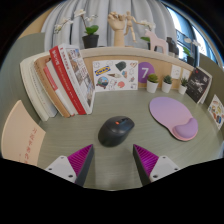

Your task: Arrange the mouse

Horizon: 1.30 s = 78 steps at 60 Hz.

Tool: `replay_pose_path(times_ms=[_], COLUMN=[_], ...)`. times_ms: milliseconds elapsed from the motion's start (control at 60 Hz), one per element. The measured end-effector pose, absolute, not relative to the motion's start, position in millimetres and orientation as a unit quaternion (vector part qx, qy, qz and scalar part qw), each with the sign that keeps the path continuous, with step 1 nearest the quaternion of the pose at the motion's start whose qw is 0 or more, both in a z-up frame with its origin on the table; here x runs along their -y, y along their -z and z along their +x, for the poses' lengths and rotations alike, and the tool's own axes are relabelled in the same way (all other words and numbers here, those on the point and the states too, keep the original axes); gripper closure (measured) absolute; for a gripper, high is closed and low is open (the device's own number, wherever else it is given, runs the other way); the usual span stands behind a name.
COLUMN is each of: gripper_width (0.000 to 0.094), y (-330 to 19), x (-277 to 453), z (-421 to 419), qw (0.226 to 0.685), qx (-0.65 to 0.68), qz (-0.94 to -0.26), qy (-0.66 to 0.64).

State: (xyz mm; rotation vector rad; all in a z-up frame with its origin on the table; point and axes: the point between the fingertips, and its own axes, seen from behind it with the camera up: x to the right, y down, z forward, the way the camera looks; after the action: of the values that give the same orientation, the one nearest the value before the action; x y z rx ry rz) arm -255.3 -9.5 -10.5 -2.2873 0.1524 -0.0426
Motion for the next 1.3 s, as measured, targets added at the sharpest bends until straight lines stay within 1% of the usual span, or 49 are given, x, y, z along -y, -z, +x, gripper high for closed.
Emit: replay_pose_path(times_ms=[50, 283, 550, 600, 633, 717, 800, 900, 950, 1000, 1017, 1200, 1250, 1300], gripper_width=[0.0148, 0.0152, 0.0180, 0.0201, 0.0233, 0.0367, 0.0396, 0.0464, 0.0509, 0.0521, 0.0565, 0.0567, 0.0565, 0.0565], y=[15, 15, 14, 14, 14, 15, 14, 14, 14, 15, 15, 10, -6, -34], x=[-6, -60, -85, -88, -90, -93, -93, -94, -93, -94, -94, -92, -91, -93], z=[-262, -271, -281, -281, -281, -277, -276, -275, -275, -274, -275, -262, -255, -243], qw=[0.409, 0.412, 0.413, 0.414, 0.415, 0.415, 0.412, 0.412, 0.405, 0.396, 0.393, 0.373, 0.380, 0.398], qx=[-0.055, -0.044, -0.025, -0.023, -0.022, -0.026, -0.033, -0.031, -0.022, -0.012, -0.010, 0.015, 0.027, 0.036], qz=[-0.911, -0.910, -0.910, -0.910, -0.910, -0.909, -0.911, -0.911, -0.914, -0.918, -0.919, -0.927, -0.924, -0.916], qy=[0.015, 0.015, 0.007, 0.006, 0.006, 0.008, 0.000, -0.008, -0.010, -0.008, -0.009, -0.024, -0.034, -0.041])
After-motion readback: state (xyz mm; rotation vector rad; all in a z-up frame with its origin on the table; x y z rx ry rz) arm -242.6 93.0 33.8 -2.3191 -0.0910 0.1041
